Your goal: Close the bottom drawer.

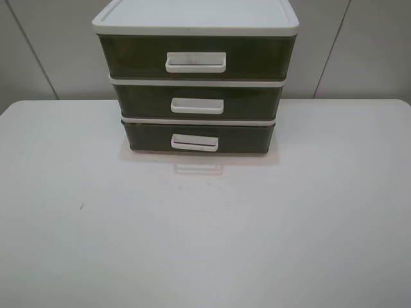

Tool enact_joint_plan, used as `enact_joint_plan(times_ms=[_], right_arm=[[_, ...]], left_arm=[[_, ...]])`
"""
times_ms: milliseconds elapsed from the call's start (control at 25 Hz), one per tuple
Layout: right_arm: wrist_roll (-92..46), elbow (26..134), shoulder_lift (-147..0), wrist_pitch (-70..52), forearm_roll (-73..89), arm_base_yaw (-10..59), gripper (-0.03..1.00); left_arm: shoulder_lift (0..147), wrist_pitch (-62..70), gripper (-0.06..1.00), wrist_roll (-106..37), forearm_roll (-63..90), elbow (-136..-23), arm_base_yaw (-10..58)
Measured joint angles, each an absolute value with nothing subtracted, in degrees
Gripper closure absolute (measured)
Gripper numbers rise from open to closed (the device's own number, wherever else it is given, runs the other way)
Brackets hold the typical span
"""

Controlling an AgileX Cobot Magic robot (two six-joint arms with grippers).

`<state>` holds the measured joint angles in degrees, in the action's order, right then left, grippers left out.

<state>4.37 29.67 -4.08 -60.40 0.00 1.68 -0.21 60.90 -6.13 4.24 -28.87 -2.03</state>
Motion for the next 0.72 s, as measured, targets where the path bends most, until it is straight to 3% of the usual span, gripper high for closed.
enact_joint_plan(times_ms=[720], right_arm=[[4.99, 29.67, 0.08, -60.36, 0.0, -1.48, 0.16]], left_arm=[[-0.21, 60.9, 0.23, -6.13, 4.24, -28.87, -2.03]])
